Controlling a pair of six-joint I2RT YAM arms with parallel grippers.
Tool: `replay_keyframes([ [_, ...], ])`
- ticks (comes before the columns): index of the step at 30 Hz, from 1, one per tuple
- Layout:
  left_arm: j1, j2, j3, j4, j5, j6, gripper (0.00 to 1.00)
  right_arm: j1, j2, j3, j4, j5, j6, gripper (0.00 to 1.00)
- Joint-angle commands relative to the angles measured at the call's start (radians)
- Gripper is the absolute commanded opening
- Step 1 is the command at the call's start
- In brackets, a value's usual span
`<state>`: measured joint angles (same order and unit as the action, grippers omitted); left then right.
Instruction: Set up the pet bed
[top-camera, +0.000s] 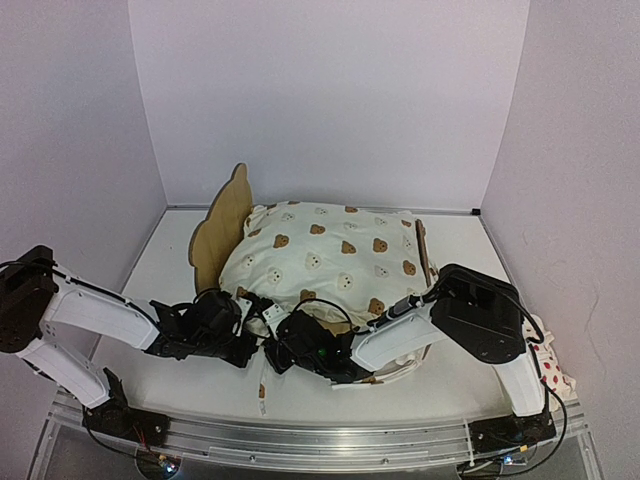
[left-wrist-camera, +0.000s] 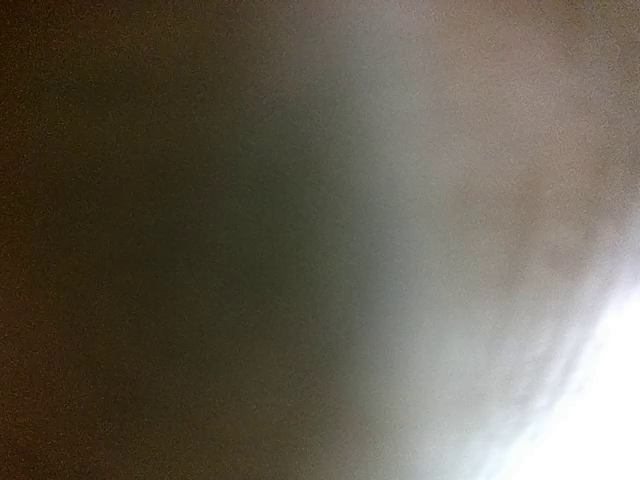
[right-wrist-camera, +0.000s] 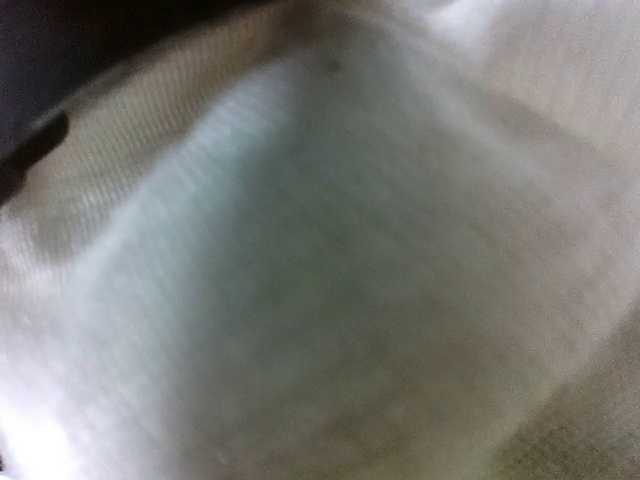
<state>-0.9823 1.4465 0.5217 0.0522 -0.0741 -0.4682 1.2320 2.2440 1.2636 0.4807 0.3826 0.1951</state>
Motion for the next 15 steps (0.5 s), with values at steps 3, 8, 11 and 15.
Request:
replay_keyframes([
  [3,-0.032,-0.052,0.02,0.233,0.141,0.124,0.0,0.0,0.0,0.016,-0.062,-0.059,-0.029,0.18],
  [8,-0.032,-0.059,0.01,0.255,0.16,0.134,0.0,0.0,0.0,0.013,-0.062,-0.06,-0.028,0.09],
  [11,-0.033,-0.067,0.005,0.259,0.161,0.135,0.0,0.0,-0.004,0.006,-0.062,-0.059,-0.03,0.02],
  [15,-0.033,-0.08,-0.003,0.259,0.159,0.132,0.0,0.0,-0.016,-0.01,-0.055,-0.056,-0.035,0.0],
])
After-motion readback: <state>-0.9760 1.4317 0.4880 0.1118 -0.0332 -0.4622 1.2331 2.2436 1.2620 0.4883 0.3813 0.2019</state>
